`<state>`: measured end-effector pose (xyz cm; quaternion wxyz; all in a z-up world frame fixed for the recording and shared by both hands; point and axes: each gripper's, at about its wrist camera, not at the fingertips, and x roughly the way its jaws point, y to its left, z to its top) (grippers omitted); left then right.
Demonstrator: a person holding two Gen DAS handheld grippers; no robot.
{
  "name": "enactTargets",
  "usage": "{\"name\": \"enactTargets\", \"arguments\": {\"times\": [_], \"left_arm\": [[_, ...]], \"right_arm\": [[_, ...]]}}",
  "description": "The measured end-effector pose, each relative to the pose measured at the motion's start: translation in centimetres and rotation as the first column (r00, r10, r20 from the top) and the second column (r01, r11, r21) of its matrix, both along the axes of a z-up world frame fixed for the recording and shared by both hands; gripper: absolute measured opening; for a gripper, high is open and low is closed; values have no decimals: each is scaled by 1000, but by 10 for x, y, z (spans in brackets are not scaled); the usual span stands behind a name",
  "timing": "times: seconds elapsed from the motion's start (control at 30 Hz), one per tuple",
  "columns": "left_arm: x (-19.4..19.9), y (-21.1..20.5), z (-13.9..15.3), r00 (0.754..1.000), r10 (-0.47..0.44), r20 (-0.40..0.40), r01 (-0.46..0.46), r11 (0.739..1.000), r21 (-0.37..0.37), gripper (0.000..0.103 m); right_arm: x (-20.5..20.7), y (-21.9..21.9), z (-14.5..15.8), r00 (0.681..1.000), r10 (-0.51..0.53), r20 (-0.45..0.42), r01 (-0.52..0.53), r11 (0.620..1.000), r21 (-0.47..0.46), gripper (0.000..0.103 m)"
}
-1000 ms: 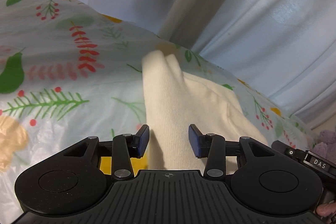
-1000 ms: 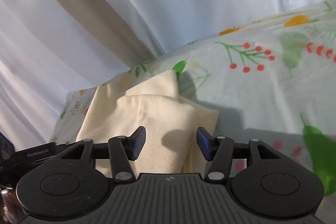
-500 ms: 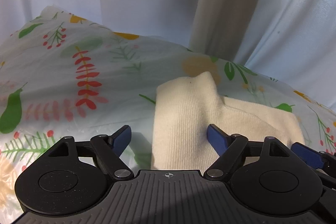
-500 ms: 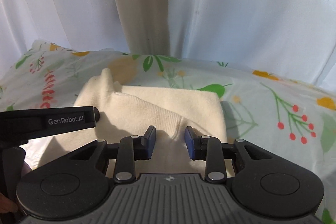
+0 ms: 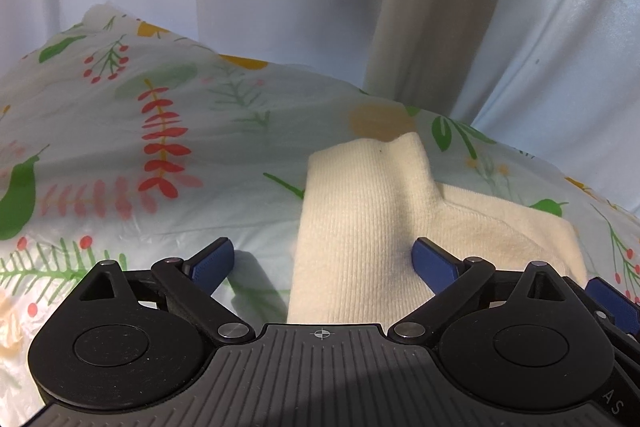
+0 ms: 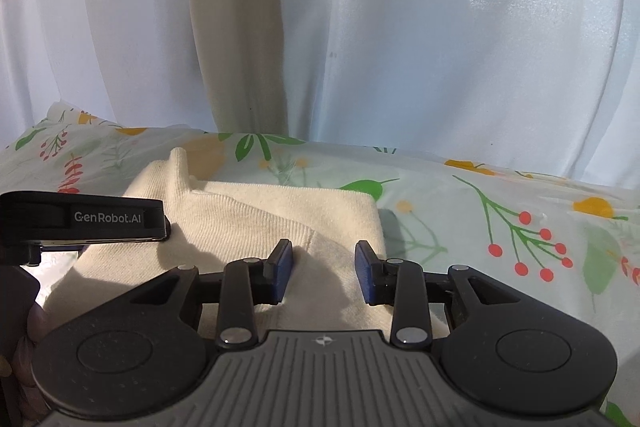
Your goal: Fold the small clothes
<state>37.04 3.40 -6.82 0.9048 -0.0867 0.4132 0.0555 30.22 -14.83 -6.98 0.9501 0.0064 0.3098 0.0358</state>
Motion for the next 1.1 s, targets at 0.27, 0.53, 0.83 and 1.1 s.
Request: {"name": "enactTargets", "arguments": {"times": [0.27, 0.53, 0.83, 1.1], "left_arm": [[-84, 14, 43, 993, -108, 42, 109, 994, -32, 99], [-122, 25, 23, 993, -116, -18, 114, 990, -83, 102], [-184, 27, 31, 981, -177, -74, 170, 980, -99, 101], [-201, 30, 14, 973, -214, -91, 191, 958, -213, 101]], "right_arm": [[-76, -11, 25, 999, 43, 9, -43, 999, 31, 46], [-113, -11, 16, 995, 99, -19, -101, 990, -99, 43], [-163, -36, 21, 989, 24, -146, -6, 992, 125, 43], [-171, -57, 11, 977, 11, -214, 54, 955, 293, 45]]}}
